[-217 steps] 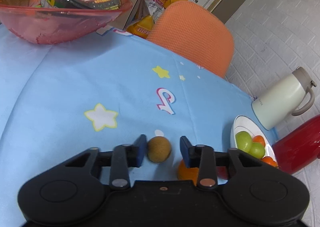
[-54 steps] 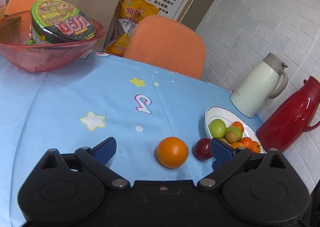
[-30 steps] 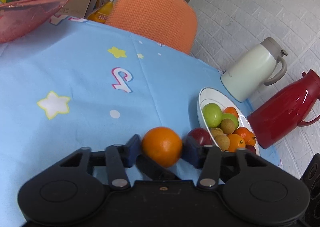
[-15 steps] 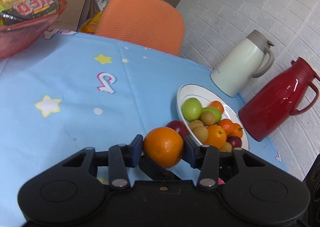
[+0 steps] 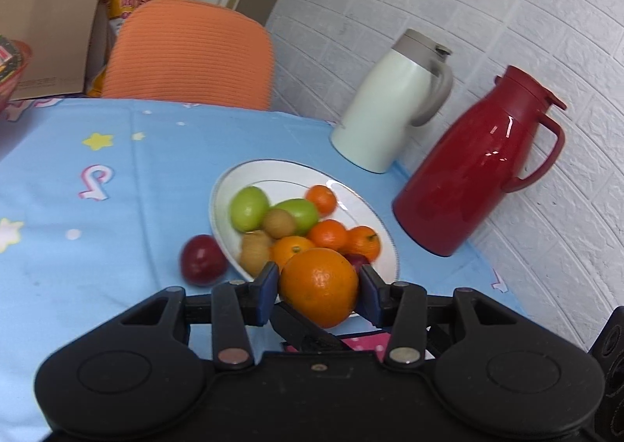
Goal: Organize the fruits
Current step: 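Carry the orange onto the white plate and open both tools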
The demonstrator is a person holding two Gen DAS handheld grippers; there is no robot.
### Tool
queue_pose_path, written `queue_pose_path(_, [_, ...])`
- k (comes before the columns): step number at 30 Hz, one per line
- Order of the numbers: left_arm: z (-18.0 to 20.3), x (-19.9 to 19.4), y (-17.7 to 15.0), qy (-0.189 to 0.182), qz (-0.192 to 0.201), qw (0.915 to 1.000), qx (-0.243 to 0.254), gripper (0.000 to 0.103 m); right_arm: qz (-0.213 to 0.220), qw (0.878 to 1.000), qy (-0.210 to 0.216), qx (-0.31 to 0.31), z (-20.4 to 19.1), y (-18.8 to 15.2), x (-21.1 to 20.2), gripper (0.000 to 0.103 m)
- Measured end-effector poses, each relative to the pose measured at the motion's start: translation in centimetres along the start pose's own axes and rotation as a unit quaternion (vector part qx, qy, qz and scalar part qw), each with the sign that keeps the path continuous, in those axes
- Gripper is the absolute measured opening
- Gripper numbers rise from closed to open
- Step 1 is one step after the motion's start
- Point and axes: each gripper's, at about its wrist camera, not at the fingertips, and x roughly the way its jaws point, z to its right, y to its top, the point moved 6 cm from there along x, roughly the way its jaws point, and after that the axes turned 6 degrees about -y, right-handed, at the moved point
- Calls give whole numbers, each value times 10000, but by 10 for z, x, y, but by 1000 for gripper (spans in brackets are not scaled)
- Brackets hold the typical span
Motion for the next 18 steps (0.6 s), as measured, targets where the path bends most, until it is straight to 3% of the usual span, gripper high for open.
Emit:
queue_pose_path(6, [21,22,5,-105,-107,9998,165,41,82,9997,-151,145,22,4,3,76])
queue_pose_path(18, [32,78,37,-436,-275,9987,-49,41,185,9987,-424,229,64,17,24,76])
